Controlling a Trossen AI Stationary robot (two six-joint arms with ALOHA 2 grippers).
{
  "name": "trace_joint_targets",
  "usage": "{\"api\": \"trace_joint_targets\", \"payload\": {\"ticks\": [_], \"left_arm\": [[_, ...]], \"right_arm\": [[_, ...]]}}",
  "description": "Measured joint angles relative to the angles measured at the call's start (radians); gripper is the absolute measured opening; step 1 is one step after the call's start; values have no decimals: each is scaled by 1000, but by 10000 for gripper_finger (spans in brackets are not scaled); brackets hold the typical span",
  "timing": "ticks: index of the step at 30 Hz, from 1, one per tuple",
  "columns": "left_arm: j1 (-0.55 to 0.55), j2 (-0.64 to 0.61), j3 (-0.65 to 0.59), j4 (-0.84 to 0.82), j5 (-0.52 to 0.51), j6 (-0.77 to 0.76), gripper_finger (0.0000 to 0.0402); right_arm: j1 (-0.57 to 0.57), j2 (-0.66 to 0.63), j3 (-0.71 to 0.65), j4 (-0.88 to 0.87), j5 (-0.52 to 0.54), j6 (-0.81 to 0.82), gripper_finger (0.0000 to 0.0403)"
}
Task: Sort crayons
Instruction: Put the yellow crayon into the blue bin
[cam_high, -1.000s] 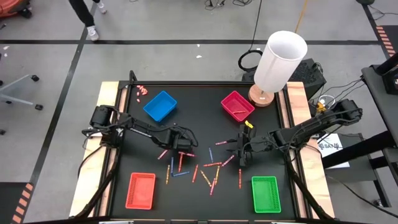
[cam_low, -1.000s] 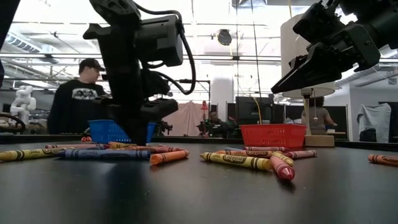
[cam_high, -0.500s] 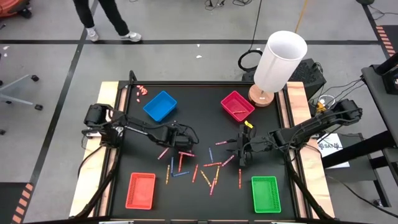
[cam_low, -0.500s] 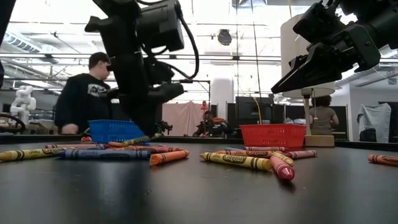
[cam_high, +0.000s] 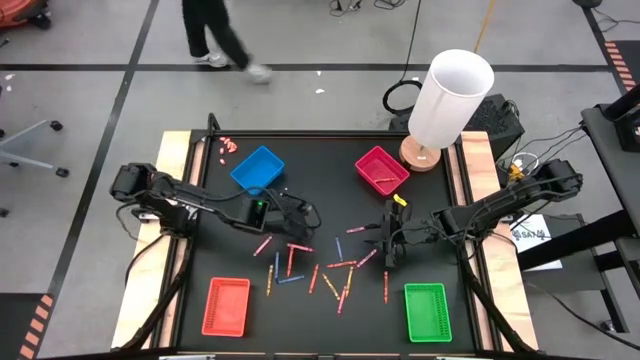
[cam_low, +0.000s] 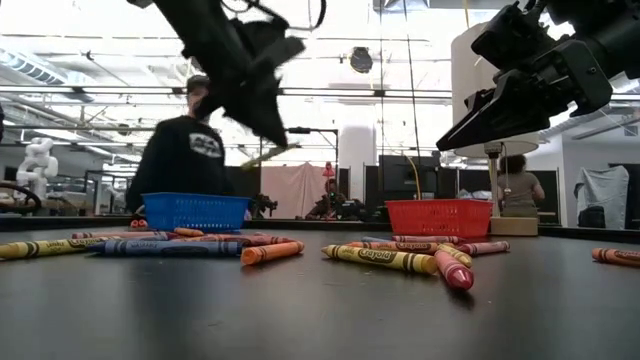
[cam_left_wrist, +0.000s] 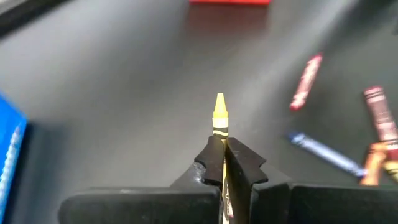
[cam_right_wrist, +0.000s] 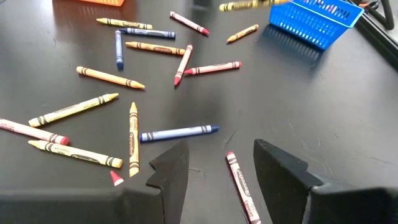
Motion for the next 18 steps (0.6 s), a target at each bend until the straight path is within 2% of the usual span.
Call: {"api": "trace_joint_targets", "payload": {"ticks": [12,18], "left_arm": [[-19,-22,1,241,3,228,5],[-26,-22,1,384,38,313,5]], "right_arm": [[0,0,0,37,0,0,167],[0,29,0,198,0,29,167]]}}
